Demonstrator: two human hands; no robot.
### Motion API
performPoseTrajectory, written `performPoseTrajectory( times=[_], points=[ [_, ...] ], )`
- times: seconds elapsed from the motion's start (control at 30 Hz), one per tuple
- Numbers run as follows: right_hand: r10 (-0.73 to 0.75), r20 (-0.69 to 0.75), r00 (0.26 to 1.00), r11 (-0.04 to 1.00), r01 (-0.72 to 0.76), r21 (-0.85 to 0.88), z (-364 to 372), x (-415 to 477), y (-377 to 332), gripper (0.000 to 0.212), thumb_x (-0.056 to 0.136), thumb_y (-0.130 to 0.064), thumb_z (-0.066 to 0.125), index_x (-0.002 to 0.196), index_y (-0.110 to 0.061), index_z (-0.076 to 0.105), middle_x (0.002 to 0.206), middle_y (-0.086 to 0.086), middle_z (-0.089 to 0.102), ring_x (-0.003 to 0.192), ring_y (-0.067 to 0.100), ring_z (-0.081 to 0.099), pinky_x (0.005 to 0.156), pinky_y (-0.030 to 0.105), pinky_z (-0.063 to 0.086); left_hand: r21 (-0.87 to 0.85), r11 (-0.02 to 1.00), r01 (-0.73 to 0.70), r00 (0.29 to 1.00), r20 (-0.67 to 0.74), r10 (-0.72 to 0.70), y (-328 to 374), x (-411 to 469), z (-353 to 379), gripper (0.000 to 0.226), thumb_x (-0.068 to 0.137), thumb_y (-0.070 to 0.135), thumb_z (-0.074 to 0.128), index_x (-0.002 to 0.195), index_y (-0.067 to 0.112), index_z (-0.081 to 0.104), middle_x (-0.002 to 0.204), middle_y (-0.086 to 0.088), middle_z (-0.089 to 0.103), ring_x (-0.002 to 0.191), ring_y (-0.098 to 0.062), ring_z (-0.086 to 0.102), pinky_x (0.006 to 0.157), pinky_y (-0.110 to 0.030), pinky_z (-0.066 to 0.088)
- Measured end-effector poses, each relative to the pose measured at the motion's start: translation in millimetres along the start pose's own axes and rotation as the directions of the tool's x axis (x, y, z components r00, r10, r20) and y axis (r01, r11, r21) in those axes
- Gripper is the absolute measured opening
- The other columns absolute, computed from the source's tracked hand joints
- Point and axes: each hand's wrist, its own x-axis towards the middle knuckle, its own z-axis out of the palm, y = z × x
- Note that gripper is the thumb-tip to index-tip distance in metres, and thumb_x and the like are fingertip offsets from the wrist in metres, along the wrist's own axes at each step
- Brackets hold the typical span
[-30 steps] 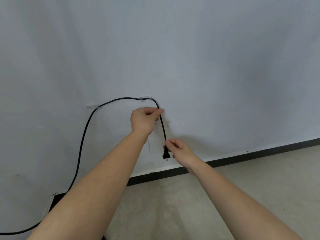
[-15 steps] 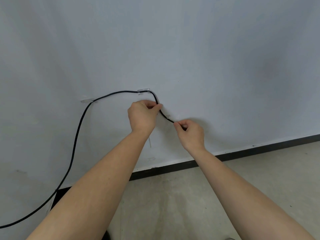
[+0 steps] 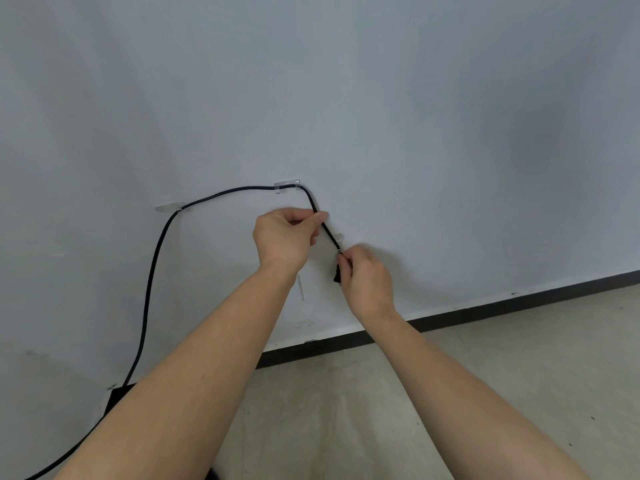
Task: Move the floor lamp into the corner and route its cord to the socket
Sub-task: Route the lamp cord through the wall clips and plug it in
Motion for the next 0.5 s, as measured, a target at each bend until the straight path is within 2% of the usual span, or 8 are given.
performPoseTrajectory(
  times=[0.1,0.2,0.33,0.37,0.43,0.5],
  points=[
    [0.109,-0.009,0.994,0.984,-0.107,0.145,8.2,-4.8,-6.3,0.019,0.099,-0.018,0.056,0.091,-0.003,0.064,0.080,0.010,0.068,0.070,0.027,0.063,0.066,0.044,0.052,-0.040,0.999,0.027,0.999,0.018,-0.026,-0.4,0.3,-0.3,0.017,0.073,0.016,0.086,0.081,0.004,0.076,0.065,-0.006,0.071,0.056,-0.012,0.064,0.061,-0.024,0.057],
    [0.210,0.073,0.975,0.925,-0.222,0.308,15.9,-9.5,-17.7,0.016,0.097,-0.018,0.058,0.089,-0.007,0.067,0.078,0.005,0.072,0.071,0.022,0.066,0.069,0.038,0.054,-0.050,0.998,0.042,0.998,0.045,-0.039,-0.2,-0.4,-1.2,0.017,0.074,0.016,0.086,0.081,0.004,0.077,0.067,-0.007,0.071,0.058,-0.012,0.065,0.060,-0.022,0.056],
    [0.141,0.246,0.959,0.913,-0.222,0.341,8.9,-4.6,-13.9,0.013,0.095,-0.016,0.061,0.097,-0.011,0.073,0.088,0.002,0.076,0.080,0.018,0.070,0.077,0.034,0.056,0.008,1.000,0.006,0.995,0.095,-0.007,2.8,0.2,-4.9,0.013,0.077,0.019,0.083,0.079,0.009,0.077,0.069,-0.006,0.073,0.063,-0.015,0.066,0.069,-0.030,0.060],
    [0.120,0.291,0.949,0.922,-0.215,0.323,2.9,-2.9,-12.0,0.014,0.094,-0.015,0.061,0.100,-0.013,0.074,0.092,0.002,0.077,0.083,0.018,0.071,0.080,0.035,0.056,0.061,0.998,-0.033,0.993,0.119,0.025,2.5,0.3,-7.2,0.013,0.080,0.023,0.081,0.080,0.011,0.077,0.071,-0.004,0.073,0.066,-0.015,0.067,0.072,-0.031,0.060],
    [0.084,0.404,0.911,0.937,-0.211,0.280,-9.7,2.0,-9.0,0.021,0.094,-0.016,0.060,0.110,-0.019,0.073,0.099,0.002,0.076,0.086,0.019,0.071,0.086,0.036,0.055,0.241,0.955,-0.175,0.976,0.173,0.135,-1.7,-2.5,-17.1,0.014,0.087,0.032,0.073,0.084,0.018,0.077,0.076,0.007,0.073,0.072,-0.007,0.067,0.073,-0.024,0.055],
    [0.079,0.566,0.821,0.957,-0.221,0.188,-21.2,8.5,-9.6,0.029,0.095,-0.022,0.058,0.122,-0.021,0.067,0.102,0.005,0.075,0.088,0.024,0.071,0.088,0.038,0.055,0.427,0.835,-0.348,0.934,0.235,0.269,-14.7,-10.6,-35.0,0.015,0.092,0.031,0.063,0.093,0.021,0.075,0.087,0.012,0.073,0.080,-0.003,0.066,0.074,-0.019,0.049]
  ],
)
